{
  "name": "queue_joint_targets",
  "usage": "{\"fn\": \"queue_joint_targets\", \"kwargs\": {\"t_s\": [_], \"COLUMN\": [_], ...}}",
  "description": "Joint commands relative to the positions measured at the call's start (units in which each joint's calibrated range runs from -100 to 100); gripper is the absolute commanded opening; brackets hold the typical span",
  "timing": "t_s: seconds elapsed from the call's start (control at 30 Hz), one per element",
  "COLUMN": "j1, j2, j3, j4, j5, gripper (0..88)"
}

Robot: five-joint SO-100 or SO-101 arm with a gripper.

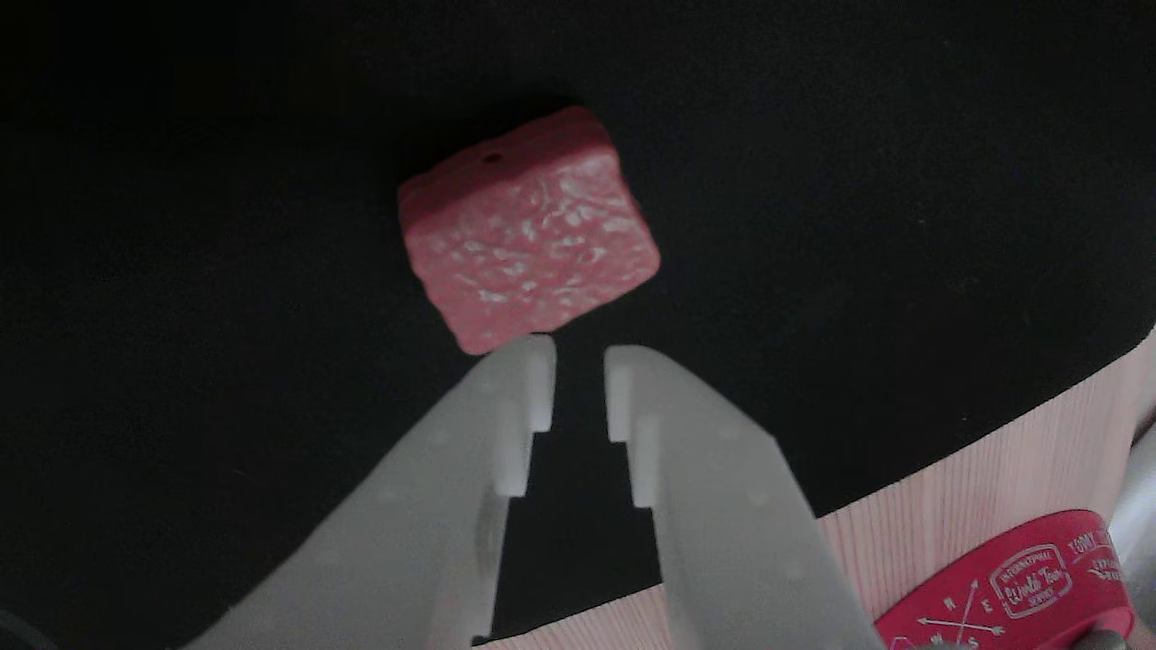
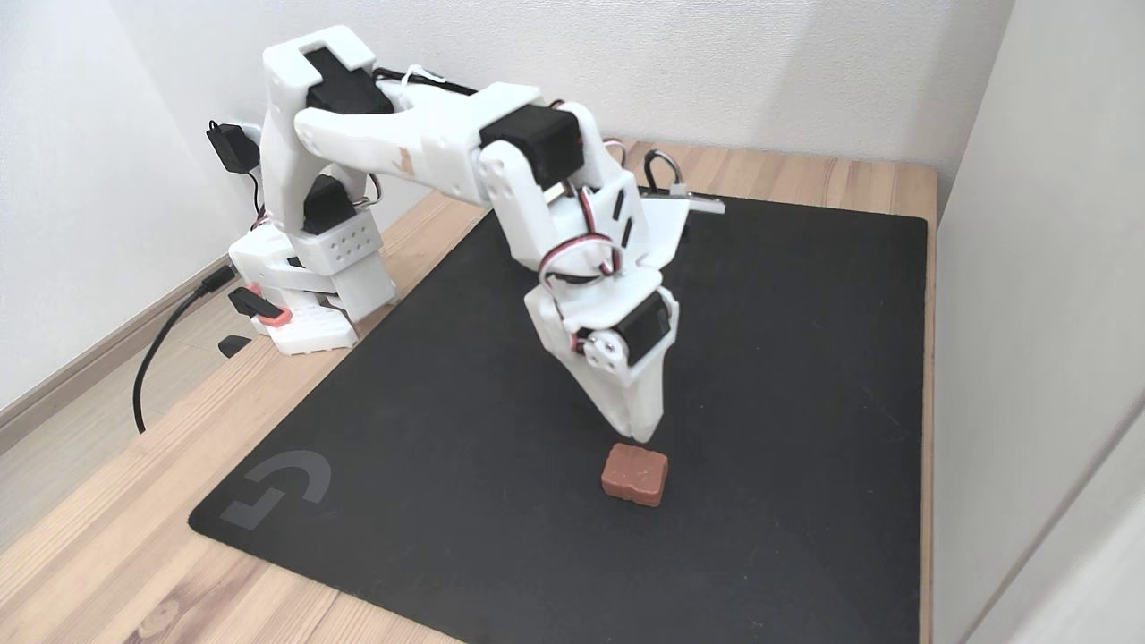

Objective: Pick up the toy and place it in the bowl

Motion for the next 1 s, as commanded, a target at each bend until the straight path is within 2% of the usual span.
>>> {"fn": "queue_joint_targets", "kwargs": {"t_s": [0.0, 0.13, 0.27, 0.43, 0.97], "j1": [1.07, 1.07, 0.41, 0.41, 0.82], "j2": [-0.50, -0.42, -0.42, -0.42, -0.33], "j3": [-2.36, -2.36, -2.45, -2.45, -2.36], "j4": [0.61, 0.61, 0.35, 0.44, 3.74], "j5": [0.32, 1.16, 7.42, 10.81, 10.60], "gripper": [2.2, 2.3, 2.4, 2.4, 2.8]}}
